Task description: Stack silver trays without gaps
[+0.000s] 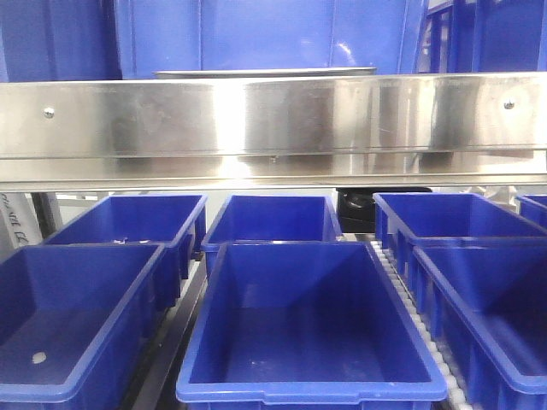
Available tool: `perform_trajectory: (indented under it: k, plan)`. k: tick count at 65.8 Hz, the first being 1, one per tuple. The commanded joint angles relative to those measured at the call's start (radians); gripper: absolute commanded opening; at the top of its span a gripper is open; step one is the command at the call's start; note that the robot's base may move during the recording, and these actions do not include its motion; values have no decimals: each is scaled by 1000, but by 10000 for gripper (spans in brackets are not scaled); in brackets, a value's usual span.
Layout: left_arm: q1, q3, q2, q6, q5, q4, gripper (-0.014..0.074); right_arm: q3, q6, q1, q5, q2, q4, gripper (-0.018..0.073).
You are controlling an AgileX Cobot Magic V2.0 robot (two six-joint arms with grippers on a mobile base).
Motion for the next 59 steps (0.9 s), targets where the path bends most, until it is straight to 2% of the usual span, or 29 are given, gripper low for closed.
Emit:
perform_trajectory:
  k: [1,7,10,17,20,23,27,30,36,42,54,59]
  plan:
    - [-2,-1,-5,0,-19,4,-16,4,-10,-1,-11,-8,-9,-79]
    - [-2,-1,-5,0,-19,4,-16,13,-10,-1,-10,-10,3,-79]
    - [-2,-1,-5,0,-19,4,-16,28,-8,-8,-10,-20,45,-79]
    - [-2,-1,-5,0,-19,4,-16,99,-33,-66,-11,-77,71,-79]
    - [-2,-1,-5,0,-19,4,-16,140,-119,-107,-11,-121,105,-79]
    - [-2,-1,-5,0,-19,4,-16,188,-266,-171,-11,-165,169,-79]
    - [-2,-1,-5,0,-19,4,-16,263,-437,-260,-11,-232,301,-79]
    - [-2,-1,-5,0,-19,4,-16,313,-486,-318,-11,-278,350,-79]
    - [-2,-1,-5,0,-19,4,-16,410,-486,-399,-11,-363,350,-79]
    - [-2,-1,-5,0,-19,4,-16,494,-492,-434,-27,-448,350,-79]
    - [-2,-1,-5,0,-19,4,-16,595,-486,-439,-116,-494,350,-79]
    - [-2,-1,-5,0,-21,4,-16,595,-486,-439,-76,-494,350,-79]
